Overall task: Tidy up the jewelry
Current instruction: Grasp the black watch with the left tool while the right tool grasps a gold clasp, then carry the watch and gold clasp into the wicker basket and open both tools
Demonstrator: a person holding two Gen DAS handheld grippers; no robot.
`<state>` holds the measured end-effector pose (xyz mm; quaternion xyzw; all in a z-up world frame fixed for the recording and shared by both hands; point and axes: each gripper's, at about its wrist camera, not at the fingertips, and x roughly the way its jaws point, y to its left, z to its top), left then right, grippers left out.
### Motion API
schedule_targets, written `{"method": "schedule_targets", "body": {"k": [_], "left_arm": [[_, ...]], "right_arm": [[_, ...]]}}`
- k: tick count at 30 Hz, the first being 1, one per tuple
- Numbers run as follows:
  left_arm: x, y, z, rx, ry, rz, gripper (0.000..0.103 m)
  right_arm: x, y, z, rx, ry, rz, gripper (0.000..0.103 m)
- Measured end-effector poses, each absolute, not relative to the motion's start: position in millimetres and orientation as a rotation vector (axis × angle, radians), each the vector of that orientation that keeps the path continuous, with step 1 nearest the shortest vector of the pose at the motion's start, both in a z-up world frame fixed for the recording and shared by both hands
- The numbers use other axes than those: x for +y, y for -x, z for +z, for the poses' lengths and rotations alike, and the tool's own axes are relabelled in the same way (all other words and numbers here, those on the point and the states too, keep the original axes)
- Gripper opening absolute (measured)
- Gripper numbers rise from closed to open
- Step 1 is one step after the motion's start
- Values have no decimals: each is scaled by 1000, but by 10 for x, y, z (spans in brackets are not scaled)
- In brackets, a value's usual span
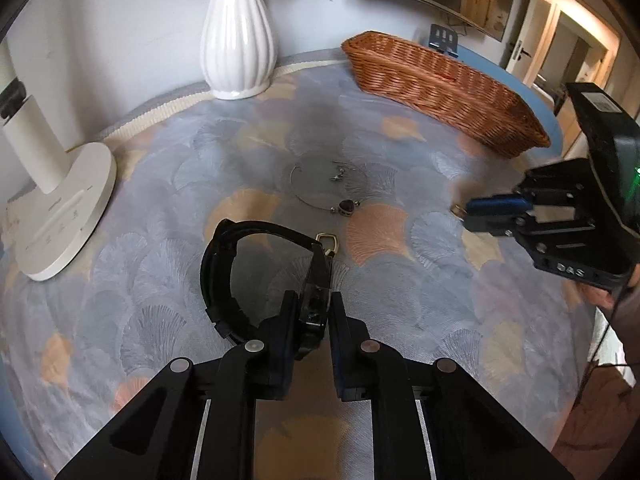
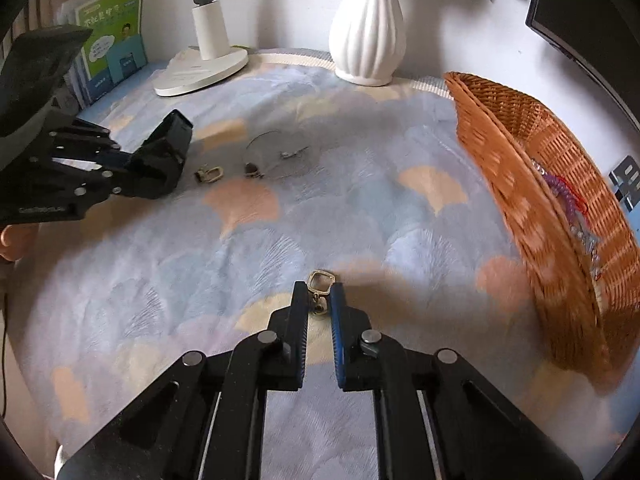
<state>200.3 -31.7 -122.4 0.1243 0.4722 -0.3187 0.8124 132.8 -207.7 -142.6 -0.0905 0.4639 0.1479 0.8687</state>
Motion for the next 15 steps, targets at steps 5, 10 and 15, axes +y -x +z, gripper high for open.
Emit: {"method": "schedule_targets", "body": {"k": [5,10,15], "left_arm": [[-273,-1903,-1126,997,-206,-706,15],[-286,-1736,-873,940,-185,-739,15],[-426,-1679,-584,890,-188,-762,15]], "right_arm": [[-2170,-1119,-1301,974,121,347,12],[-2372,-911,-1068,957,53,375,12],[-2633,-789,-772,903,-17,371,12]]}}
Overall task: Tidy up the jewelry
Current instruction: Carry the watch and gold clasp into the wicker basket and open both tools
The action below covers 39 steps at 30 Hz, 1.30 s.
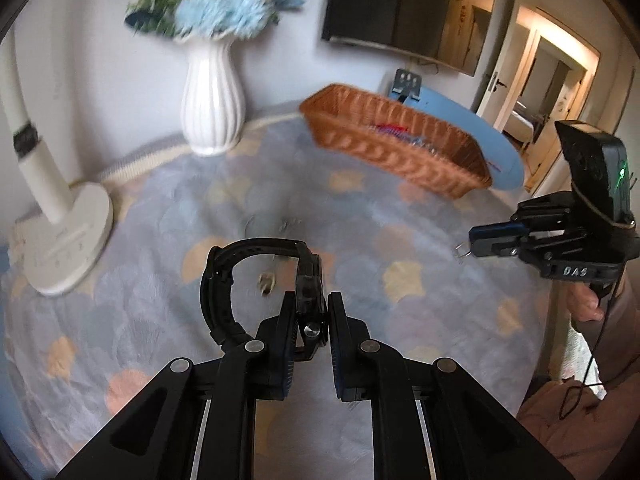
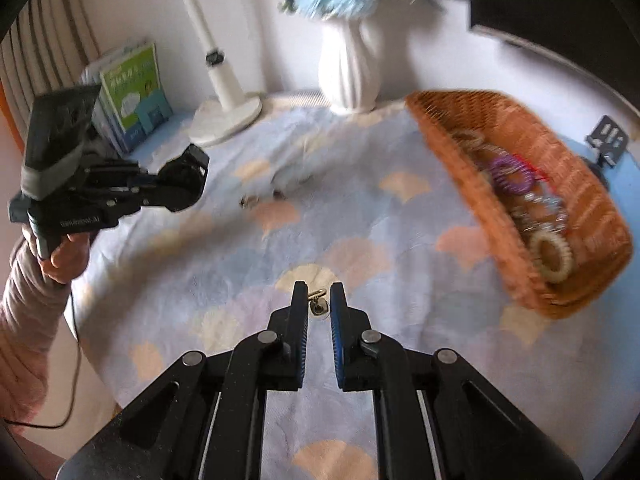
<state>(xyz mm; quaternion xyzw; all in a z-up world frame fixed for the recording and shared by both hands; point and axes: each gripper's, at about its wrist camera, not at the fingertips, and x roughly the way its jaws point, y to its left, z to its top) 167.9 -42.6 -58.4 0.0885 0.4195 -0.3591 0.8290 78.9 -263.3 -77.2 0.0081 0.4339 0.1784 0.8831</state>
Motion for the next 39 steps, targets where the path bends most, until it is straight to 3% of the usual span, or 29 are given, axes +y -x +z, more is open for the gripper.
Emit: {"method": "schedule_targets", "body": {"k": [10,18,29,39], "left_arm": [[-1146,-1836,-4,781,-265,-823,15],[-2022,-2377,131,777,-293,-867,15],[-3098,-3277,-528,908,-365,-806,15],[-3264,-3413,-901,949,-394,-778,17]], "right_arm": [[-3543,-967,-156,803,-62,196,12],[-4275,-1699,-85,829,-188,140,12],[-4533,-3160,-694,1018,-385,176,12],[-4475,-3403,-954,1080,-330,128,13]]}}
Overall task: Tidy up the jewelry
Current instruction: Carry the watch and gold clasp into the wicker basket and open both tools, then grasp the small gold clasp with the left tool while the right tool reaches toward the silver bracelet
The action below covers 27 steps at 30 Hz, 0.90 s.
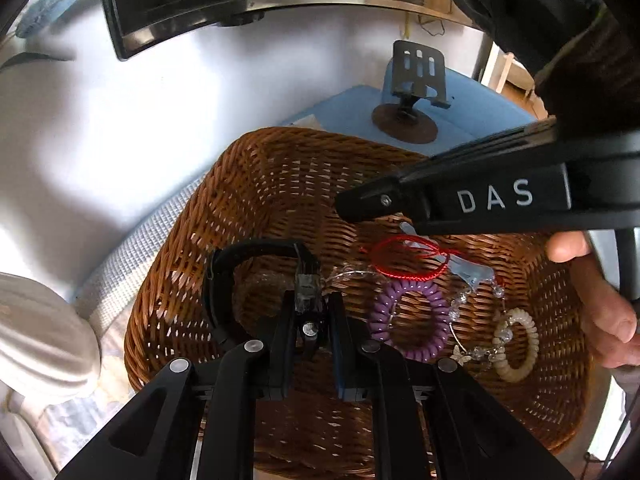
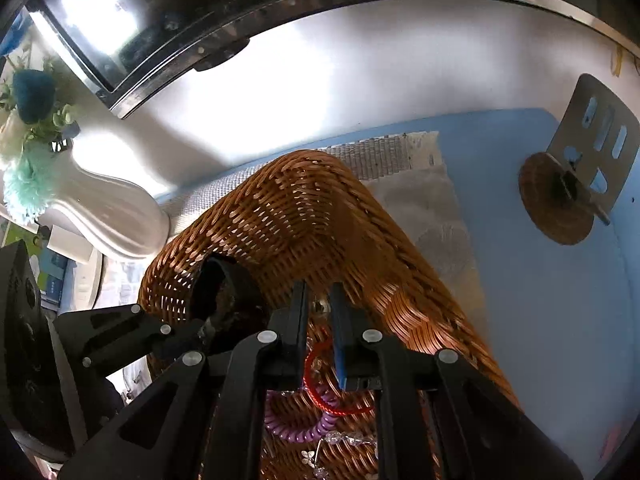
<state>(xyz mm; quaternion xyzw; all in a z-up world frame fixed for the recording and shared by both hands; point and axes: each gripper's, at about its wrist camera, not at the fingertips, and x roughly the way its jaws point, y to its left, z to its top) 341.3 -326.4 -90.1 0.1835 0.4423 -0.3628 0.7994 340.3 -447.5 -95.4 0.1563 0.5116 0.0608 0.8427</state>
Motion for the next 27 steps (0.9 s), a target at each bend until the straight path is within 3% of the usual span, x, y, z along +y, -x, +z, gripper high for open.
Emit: {"method": "schedule_targets", "body": {"k": [4,8,16,19,27], "left_arm": [[-3099,-3347,-720,949,-327,-820,25],[-2814,-3161,-444,901,-265,-829,42],[-2138,-2531,-51,830,-224,-776,44],[-1769,-2253,-39,817,-148,-750,45],[-941,-1692,-241,805,-130,-598,46]], "right_arm": [[-4535,-3268,-868,1050,-339,131,15],[-4574,-3007,-678,1016,-360,141,19],[-4197,-2434,-270,972,-370,216,23],[-3943,-2145,-145,940,-351,256,31],[-3110,-1546,-397,912,-247,290,34]]}}
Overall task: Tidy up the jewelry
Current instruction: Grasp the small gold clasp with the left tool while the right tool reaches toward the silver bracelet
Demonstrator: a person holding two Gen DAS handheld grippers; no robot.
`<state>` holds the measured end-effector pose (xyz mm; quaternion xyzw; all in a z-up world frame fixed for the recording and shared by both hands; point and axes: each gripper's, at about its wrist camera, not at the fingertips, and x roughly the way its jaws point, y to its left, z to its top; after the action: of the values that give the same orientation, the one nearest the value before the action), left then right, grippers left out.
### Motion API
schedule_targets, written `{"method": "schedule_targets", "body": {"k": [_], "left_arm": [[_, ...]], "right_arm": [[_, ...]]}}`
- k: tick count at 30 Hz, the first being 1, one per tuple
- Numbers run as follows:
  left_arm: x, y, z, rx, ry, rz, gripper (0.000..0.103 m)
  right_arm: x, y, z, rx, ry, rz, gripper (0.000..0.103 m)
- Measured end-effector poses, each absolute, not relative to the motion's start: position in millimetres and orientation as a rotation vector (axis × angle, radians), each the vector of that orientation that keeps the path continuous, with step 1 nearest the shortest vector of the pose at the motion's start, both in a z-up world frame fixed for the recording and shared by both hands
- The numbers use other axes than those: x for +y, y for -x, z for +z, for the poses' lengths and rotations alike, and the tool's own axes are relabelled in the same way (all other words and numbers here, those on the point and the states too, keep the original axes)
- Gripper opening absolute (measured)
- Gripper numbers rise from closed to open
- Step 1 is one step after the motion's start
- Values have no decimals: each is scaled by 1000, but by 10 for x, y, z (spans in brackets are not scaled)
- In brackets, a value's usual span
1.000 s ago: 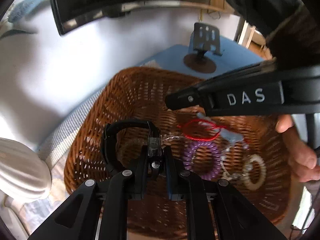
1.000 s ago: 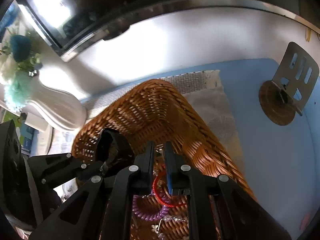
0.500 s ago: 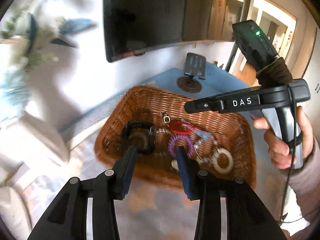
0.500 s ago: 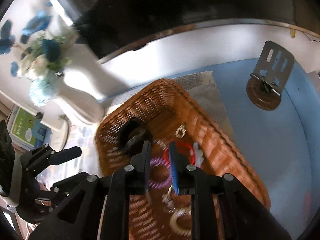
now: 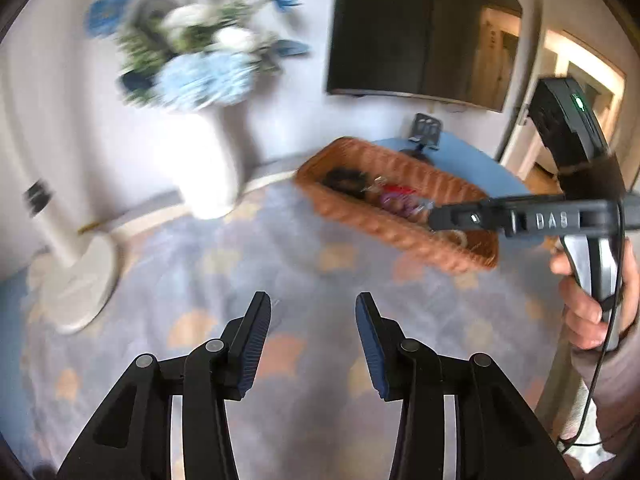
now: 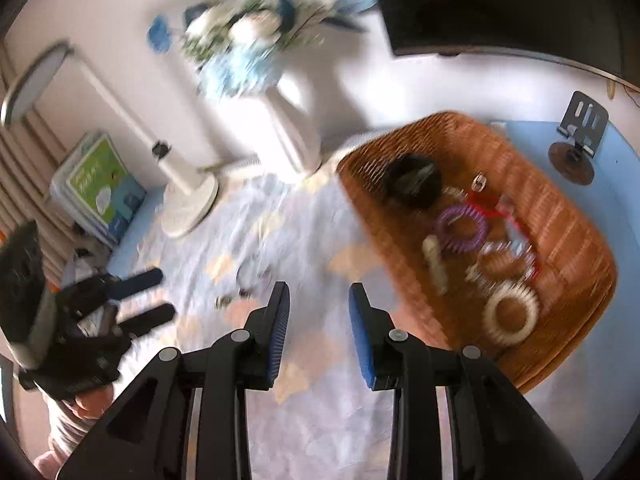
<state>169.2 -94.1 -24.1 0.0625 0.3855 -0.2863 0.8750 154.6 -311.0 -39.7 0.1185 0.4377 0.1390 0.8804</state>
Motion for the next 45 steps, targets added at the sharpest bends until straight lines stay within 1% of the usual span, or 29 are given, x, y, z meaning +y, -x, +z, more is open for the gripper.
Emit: {"method": "schedule_targets", "body": {"k": [5,9,11,17,21,25,30,35,37,38,39,45], "left_arm": [[-361,-1562,-515,831,-33,-519,46],[-97,-1565,-783,891,13,-456,46],[27,-1576,-961,949,26,-426,46],[245,-1593,-1080,965,66,-417,45],[201,-1682,-1020,958,53,-446,45],[-150,-1833,-979,955,-64,-516,46],[-540,-2073,-1131,982,-196,-529,45],[-609,-2229,-1282,999,-198,-519,45],[-612,-2238,-1286,978,-191,-520,36],[-596,-2241,-1279,977,-179,-526,26],[-566,-2252,-1276,985,-152,-544,13],[-360,-2308,-1292,983,-65,-530,14]], "right_arm": [[-2809,-1288,-802,868,-158,193,34],[-2680,-1162,-1074,854,-127,129,34],[-2661,-1157,-1156,858,-145,130,34],[-2609,-1205,-1233,880,-145,137,34],[-2494,-1276,-1164,894,-124,180,34],[-2330,-1429,-1060,907,-73,239,34],[-2194,-1625,-1106,979,-16,353,34],[-2046,-1715,-1187,1015,17,444,34],[-1951,-1755,-1196,1011,35,470,34],[-1897,-1775,-1201,1005,53,480,34],[-1853,-1794,-1203,1001,68,487,34],[-1628,-1956,-1209,967,194,560,34]]}}
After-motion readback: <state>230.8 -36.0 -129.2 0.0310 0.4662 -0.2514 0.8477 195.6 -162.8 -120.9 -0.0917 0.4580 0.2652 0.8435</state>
